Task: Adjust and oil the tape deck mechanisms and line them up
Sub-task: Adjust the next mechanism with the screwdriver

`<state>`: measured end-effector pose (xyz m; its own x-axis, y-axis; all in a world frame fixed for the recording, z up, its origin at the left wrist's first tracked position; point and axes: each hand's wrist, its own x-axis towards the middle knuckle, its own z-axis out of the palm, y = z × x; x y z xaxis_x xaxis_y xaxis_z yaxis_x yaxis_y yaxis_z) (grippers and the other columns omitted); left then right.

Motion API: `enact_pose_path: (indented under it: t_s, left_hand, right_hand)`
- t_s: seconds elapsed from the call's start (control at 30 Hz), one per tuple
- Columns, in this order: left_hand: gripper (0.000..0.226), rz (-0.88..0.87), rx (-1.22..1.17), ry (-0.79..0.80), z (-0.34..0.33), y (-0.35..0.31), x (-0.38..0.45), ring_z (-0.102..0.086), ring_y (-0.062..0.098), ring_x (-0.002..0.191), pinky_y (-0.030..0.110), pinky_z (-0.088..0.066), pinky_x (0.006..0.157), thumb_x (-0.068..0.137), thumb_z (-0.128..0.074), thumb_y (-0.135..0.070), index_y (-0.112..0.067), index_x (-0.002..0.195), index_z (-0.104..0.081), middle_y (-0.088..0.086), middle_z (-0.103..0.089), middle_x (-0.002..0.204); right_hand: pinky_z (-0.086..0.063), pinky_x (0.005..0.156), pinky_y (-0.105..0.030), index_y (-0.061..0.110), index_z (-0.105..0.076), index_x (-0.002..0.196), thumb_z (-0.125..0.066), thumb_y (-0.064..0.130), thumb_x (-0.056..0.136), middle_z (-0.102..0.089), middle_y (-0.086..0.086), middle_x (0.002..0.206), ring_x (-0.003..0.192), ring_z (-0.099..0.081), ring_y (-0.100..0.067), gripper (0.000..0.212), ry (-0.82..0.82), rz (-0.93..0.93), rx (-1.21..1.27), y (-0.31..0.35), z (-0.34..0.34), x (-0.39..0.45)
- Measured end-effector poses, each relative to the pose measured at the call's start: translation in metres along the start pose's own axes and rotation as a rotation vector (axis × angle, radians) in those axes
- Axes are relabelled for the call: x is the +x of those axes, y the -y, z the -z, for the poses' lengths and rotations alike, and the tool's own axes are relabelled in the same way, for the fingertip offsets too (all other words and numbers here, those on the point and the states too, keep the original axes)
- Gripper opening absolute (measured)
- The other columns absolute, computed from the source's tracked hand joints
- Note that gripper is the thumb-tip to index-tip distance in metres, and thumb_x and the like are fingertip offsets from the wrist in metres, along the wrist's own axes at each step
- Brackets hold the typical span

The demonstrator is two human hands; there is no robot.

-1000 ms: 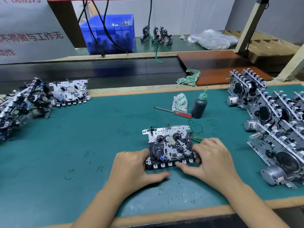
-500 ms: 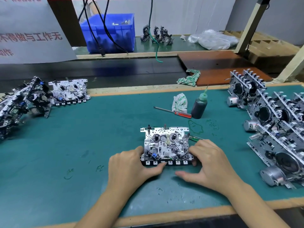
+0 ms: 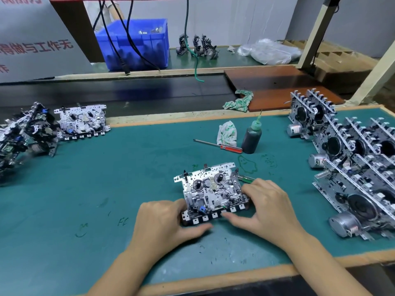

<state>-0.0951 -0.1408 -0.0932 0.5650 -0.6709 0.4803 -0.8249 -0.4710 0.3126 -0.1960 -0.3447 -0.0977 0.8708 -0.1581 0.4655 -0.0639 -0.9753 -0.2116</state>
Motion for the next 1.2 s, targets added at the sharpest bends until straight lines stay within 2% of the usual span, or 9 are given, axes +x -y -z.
enact_pose_path:
  t_s: [0.23, 0.37, 0.47, 0.57, 0.87, 0.93, 1.03, 1.1, 1.2]
  left_hand:
    - [0.064, 0.161, -0.159, -0.017, 0.01, 0.004, 0.001, -0.035, 0.011, 0.036, 0.021, -0.03, 0.042, 0.068, -0.039, -0.086, -0.024, 0.058, -0.032, -0.003, -0.04, 0.04]
    - [0.06, 0.298, -0.506, -0.129, 0.013, -0.007, 0.0, -0.029, 0.012, 0.041, 0.028, -0.029, 0.045, 0.083, -0.031, -0.078, -0.024, 0.062, -0.046, 0.007, -0.038, 0.046]
    - [0.07, 0.496, -0.685, -0.176, 0.017, -0.014, 0.007, -0.026, 0.012, 0.037, 0.026, -0.025, 0.042, 0.081, -0.041, -0.067, -0.007, 0.044, -0.034, 0.005, -0.027, 0.035]
    - [0.067, 0.606, -0.792, -0.144, 0.019, -0.015, 0.011, -0.019, 0.015, 0.038, 0.027, -0.017, 0.042, 0.077, -0.045, -0.067, -0.018, 0.039, -0.021, 0.002, -0.019, 0.036]
    - [0.078, 0.6, -0.586, 0.039, 0.023, -0.007, 0.008, -0.037, 0.014, 0.038, 0.031, -0.039, 0.054, 0.076, -0.028, -0.076, -0.007, 0.04, -0.032, 0.008, -0.039, 0.034]
    - [0.077, 0.593, -0.43, 0.086, 0.027, -0.006, 0.01, -0.039, 0.02, 0.044, 0.04, -0.041, 0.058, 0.076, -0.02, -0.076, -0.006, 0.046, -0.032, 0.009, -0.038, 0.039]
    - [0.068, 0.516, -0.059, 0.048, 0.034, -0.008, 0.012, -0.037, 0.016, 0.046, 0.031, -0.032, 0.049, 0.077, -0.008, -0.074, -0.014, 0.054, -0.032, -0.004, -0.036, 0.043]
    - [0.053, 0.414, 0.064, -0.044, 0.039, -0.013, 0.015, -0.042, 0.01, 0.058, 0.019, -0.027, 0.05, 0.082, -0.015, -0.07, -0.028, 0.065, -0.042, -0.013, -0.046, 0.057]
    - [0.039, 0.27, -0.107, -0.103, 0.038, -0.018, 0.023, -0.044, 0.0, 0.085, 0.013, -0.037, 0.067, 0.086, -0.034, -0.061, -0.031, 0.092, -0.058, -0.02, -0.054, 0.089]
  right_hand:
    - [-0.023, 0.055, -0.023, 0.013, -0.048, 0.058, -0.045, 0.063, 0.082, -0.037, 0.01, 0.054, 0.052, -0.037, -0.012, 0.055, 0.059, -0.01, 0.167, 0.008, 0.008, 0.003]
    - [-0.035, 0.056, -0.031, 0.021, -0.043, 0.054, -0.042, 0.065, 0.079, -0.042, -0.002, 0.049, 0.051, -0.044, -0.005, 0.05, 0.148, -0.232, 0.608, 0.013, 0.016, 0.01]
    - [-0.034, 0.048, -0.019, 0.013, -0.046, 0.043, -0.041, 0.071, 0.075, -0.044, -0.011, 0.041, 0.039, -0.044, -0.005, 0.065, 0.126, -0.415, 0.787, 0.021, 0.02, 0.02]
    - [-0.031, 0.046, -0.014, 0.012, -0.043, 0.034, -0.044, 0.073, 0.074, -0.036, 0.0, 0.031, 0.034, -0.034, -0.008, 0.072, 0.116, -0.516, 0.778, 0.027, 0.016, 0.027]
    - [-0.034, 0.049, -0.021, 0.014, -0.035, 0.033, -0.049, 0.059, 0.08, -0.033, 0.002, 0.031, 0.034, -0.03, -0.008, 0.067, 0.111, -0.555, 0.846, 0.034, 0.017, 0.026]
    - [-0.034, 0.051, -0.021, 0.008, -0.034, 0.037, -0.049, 0.06, 0.084, -0.032, 0.003, 0.031, 0.035, -0.03, -0.007, 0.072, 0.107, -0.523, 0.774, 0.033, 0.017, 0.026]
    - [-0.03, 0.052, -0.028, 0.005, -0.036, 0.047, -0.036, 0.079, 0.074, -0.032, 0.0, 0.038, 0.042, -0.03, -0.01, 0.078, 0.143, -0.486, 0.593, 0.028, 0.018, 0.025]
    - [-0.028, 0.053, -0.028, 0.015, -0.038, 0.053, -0.034, 0.079, 0.068, -0.037, 0.003, 0.048, 0.048, -0.032, -0.01, 0.066, 0.121, -0.417, 0.463, 0.019, 0.02, 0.024]
    - [-0.04, 0.072, -0.017, 0.033, -0.053, 0.082, -0.059, 0.063, 0.066, -0.058, 0.019, 0.082, 0.08, -0.055, -0.002, 0.035, 0.209, -0.292, 0.664, 0.013, 0.022, 0.022]
